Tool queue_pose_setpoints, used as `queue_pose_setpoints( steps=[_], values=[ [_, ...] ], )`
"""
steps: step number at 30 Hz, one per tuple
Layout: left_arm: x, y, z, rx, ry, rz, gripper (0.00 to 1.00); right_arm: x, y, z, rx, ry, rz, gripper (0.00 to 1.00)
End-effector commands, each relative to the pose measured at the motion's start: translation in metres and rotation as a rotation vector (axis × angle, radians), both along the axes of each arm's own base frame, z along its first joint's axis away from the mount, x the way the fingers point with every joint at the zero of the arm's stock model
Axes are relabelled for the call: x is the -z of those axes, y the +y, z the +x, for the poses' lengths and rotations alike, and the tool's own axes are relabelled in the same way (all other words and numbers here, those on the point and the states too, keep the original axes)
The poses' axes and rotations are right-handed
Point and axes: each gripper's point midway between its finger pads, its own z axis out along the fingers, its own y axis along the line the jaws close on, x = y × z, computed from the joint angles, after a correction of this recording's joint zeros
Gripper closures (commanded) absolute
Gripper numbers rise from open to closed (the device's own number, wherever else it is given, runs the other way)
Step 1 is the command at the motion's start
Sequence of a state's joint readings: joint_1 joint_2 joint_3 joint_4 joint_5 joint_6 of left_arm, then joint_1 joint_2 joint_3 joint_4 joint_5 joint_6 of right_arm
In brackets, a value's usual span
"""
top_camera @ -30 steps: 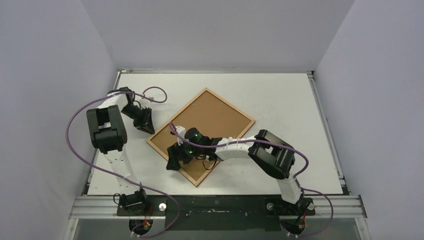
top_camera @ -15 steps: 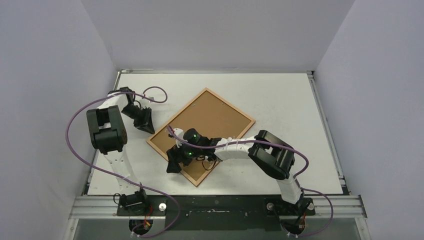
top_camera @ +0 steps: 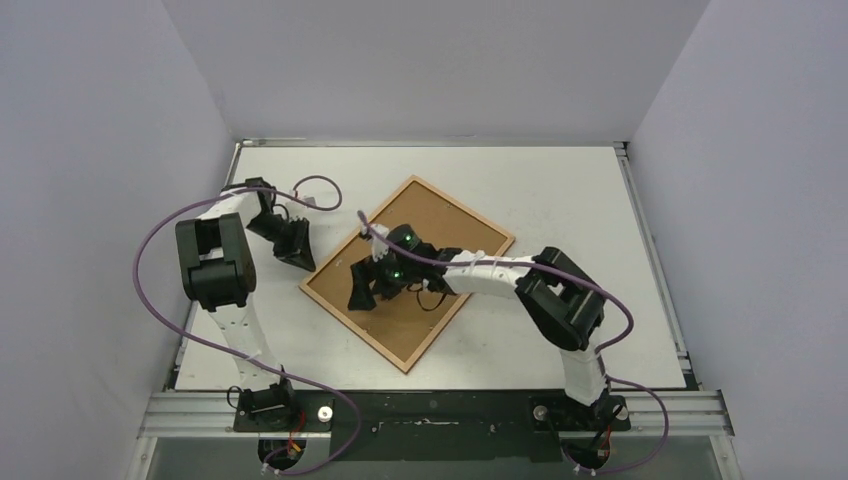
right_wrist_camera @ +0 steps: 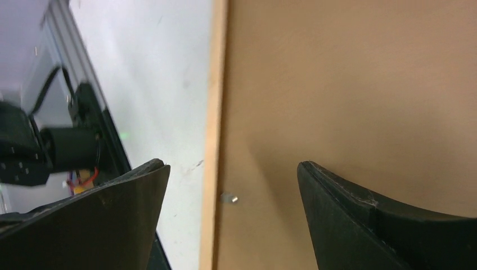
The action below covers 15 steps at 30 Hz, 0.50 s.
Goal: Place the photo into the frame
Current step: Adjust the photo frame at the center of the board.
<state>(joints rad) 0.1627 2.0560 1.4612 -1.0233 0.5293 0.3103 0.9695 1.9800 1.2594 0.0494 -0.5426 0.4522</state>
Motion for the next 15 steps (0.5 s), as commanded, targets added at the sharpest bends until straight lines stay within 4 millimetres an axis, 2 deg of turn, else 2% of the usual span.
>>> queue_pose_setpoints(
  steps=[1,4,6,8,9,12,14,15],
  values=[
    [-0.021,-0.030,-0.005,0.078,-0.059,-0.121,0.93,-0.069,-0.035,0.074,0.227,-0.043,0.128,0.13],
    [-0.022,-0.039,-0.010,0.112,-0.057,-0.157,0.94,-0.070,-0.068,0.092,0.332,-0.014,0.088,0.13],
    [-0.024,-0.044,-0.013,0.135,-0.055,-0.180,0.94,-0.069,-0.104,0.097,0.425,-0.011,0.015,0.11],
    [-0.025,-0.048,-0.016,0.158,-0.057,-0.203,0.94,-0.064,-0.148,0.099,0.545,-0.015,-0.083,0.09],
    [-0.026,-0.049,-0.017,0.168,-0.058,-0.212,0.94,-0.070,-0.172,0.097,0.605,-0.026,-0.118,0.08],
    [-0.027,-0.052,-0.021,0.193,-0.064,-0.239,0.94,-0.062,-0.232,0.082,0.756,-0.023,-0.242,0.03],
    [-0.027,-0.054,-0.024,0.205,-0.063,-0.247,0.94,-0.053,-0.260,0.072,0.833,0.003,-0.281,0.00],
    [-0.026,-0.055,-0.026,0.211,-0.063,-0.251,0.94,-0.049,-0.269,0.068,0.857,0.016,-0.282,0.02]
  ],
)
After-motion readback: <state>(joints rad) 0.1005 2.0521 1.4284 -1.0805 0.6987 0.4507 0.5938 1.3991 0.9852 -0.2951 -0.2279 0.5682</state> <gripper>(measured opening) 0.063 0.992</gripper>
